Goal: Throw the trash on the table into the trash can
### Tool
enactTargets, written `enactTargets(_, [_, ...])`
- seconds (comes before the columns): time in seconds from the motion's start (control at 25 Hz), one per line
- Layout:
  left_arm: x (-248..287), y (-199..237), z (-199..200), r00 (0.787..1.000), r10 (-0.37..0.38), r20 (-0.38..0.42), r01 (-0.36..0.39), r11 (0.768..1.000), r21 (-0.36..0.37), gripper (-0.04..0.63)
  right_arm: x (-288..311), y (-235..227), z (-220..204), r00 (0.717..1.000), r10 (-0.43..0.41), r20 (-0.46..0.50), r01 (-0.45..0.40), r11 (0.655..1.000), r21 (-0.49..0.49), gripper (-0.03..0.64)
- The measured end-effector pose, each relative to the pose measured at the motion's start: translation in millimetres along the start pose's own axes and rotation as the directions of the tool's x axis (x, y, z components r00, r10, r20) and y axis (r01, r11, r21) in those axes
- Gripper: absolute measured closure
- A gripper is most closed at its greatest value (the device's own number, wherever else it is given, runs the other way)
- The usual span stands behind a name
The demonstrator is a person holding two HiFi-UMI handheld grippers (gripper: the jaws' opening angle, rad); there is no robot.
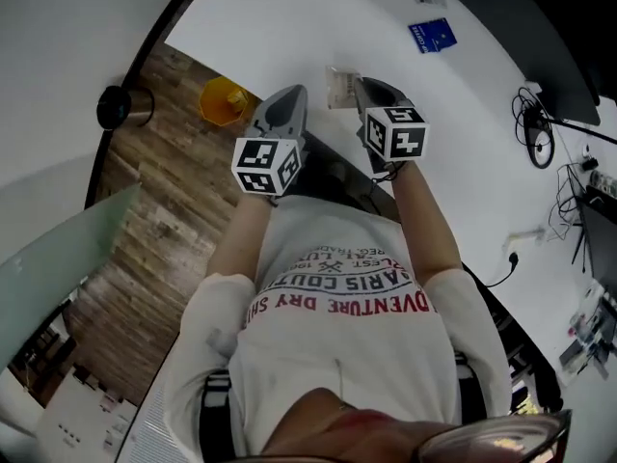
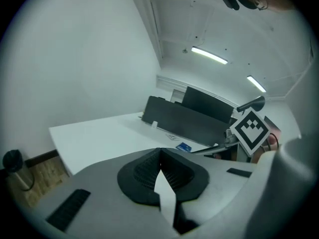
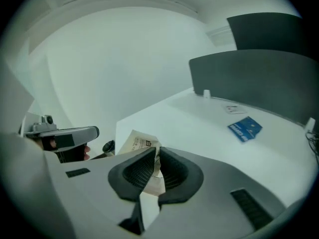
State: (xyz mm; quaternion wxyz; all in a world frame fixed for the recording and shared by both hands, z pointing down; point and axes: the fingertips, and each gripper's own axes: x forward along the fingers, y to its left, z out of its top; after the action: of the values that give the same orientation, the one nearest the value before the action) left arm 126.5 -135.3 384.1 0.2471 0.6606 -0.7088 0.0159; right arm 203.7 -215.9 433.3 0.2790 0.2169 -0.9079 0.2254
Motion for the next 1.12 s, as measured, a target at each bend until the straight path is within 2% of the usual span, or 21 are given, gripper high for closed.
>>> enactTargets(0.12, [-45,51,-3,0.991,0.134,0.031,-0.132,0.990,-0.048,0.572,34,66,2,0.992,0.115,-0.048,-0.119,0.989,-0.089,0.571])
enactTargets(0.24, [-87,106,-8,0.970,0.238,0.046,-0.232,0.968,-0.095,0.572,69,133,1,0.974,0.204,-0.102,-0.219,0.963,-0.160,0.571])
enactTargets(0.44, [-143,206,-27,0.930,0.366,0.027,-0.354,0.914,-0.199,0.572,140,241,-3,0.932,0.303,-0.199,-0.346,0.908,-0.235,0.571])
enactTargets(0.6, [-176,281,-48,0.896,0.444,0.003,-0.426,0.863,-0.271,0.572,202,307,-33,0.891,0.335,-0.306,-0.420,0.864,-0.278,0.570])
enactTargets(0.76, [-197,348,-88,0.875,0.482,-0.053,-0.468,0.812,-0.348,0.572,269,344,-75,0.869,0.304,-0.391,-0.432,0.852,-0.296,0.569])
enactTargets(0.84, [-202,377,-114,0.863,0.497,-0.088,-0.493,0.792,-0.360,0.572,303,352,-99,0.859,0.287,-0.424,-0.430,0.855,-0.291,0.569])
enactTargets(1.12, [-179,457,-238,0.837,0.504,-0.214,-0.546,0.733,-0.406,0.572,438,331,-204,0.841,0.199,-0.504,-0.387,0.872,-0.300,0.569])
